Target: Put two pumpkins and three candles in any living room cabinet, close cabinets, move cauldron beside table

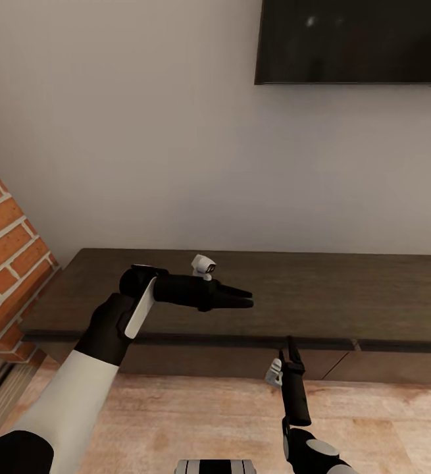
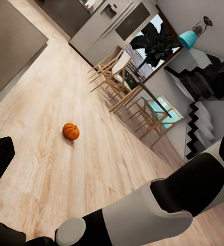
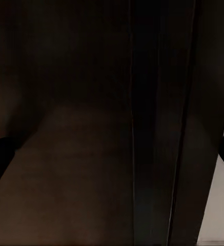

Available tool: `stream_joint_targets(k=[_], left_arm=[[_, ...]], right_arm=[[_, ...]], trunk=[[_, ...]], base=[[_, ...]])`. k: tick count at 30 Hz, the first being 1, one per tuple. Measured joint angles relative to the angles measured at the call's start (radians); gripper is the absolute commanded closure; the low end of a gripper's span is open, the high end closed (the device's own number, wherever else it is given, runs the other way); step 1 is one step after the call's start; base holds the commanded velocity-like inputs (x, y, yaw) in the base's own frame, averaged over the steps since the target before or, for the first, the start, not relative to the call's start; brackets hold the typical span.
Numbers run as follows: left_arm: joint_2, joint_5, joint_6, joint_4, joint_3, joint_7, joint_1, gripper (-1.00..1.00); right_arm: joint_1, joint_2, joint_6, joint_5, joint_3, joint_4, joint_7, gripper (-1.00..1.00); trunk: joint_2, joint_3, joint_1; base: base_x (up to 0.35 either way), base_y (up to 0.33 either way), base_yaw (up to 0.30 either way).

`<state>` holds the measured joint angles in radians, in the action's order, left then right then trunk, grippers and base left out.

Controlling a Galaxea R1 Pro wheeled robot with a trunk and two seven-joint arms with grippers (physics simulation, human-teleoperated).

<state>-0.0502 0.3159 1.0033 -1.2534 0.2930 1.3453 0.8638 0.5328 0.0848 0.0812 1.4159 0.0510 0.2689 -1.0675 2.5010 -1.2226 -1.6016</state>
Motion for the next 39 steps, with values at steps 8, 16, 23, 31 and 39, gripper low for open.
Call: stream_joint_targets(k=[8, 16, 23, 31, 39], left_arm=[[0.001, 0.000, -0.002, 0.000, -0.004, 0.002, -0.016, -1.00], [0.001, 0.000, -0.001, -0.003, -0.005, 0.003, -0.026, -1.00], [0.000, 0.000, -0.002, -0.012, -0.006, 0.002, -0.026, -1.00], [0.001, 0.000, -0.001, -0.013, -0.007, 0.002, -0.026, -1.00], [0.001, 0.000, -0.001, -0.012, -0.007, 0.002, -0.026, -1.00]], right_arm=[[0.002, 0.002, 0.010, -0.004, 0.003, -0.005, -0.005, -1.00], [0.002, 0.003, 0.001, -0.001, -0.006, -0.005, -0.006, -1.00], [0.020, 0.003, 0.000, -0.002, -0.008, -0.012, -0.002, -1.00], [0.026, 0.008, 0.005, -0.004, -0.015, -0.020, -0.001, -1.00], [0.026, 0.012, 0.008, -0.011, -0.017, -0.018, 0.000, -1.00]], trunk=[[0.000, 0.000, 0.000], [0.000, 0.000, 0.000], [0.000, 0.000, 0.000], [0.000, 0.000, 0.000], [0.000, 0.000, 0.000]], base=[[0.000, 0.000, 0.000], [0.000, 0.000, 0.000], [-0.056, 0.000, 0.000], [-0.007, 0.000, 0.000], [0.000, 0.000, 0.000]])
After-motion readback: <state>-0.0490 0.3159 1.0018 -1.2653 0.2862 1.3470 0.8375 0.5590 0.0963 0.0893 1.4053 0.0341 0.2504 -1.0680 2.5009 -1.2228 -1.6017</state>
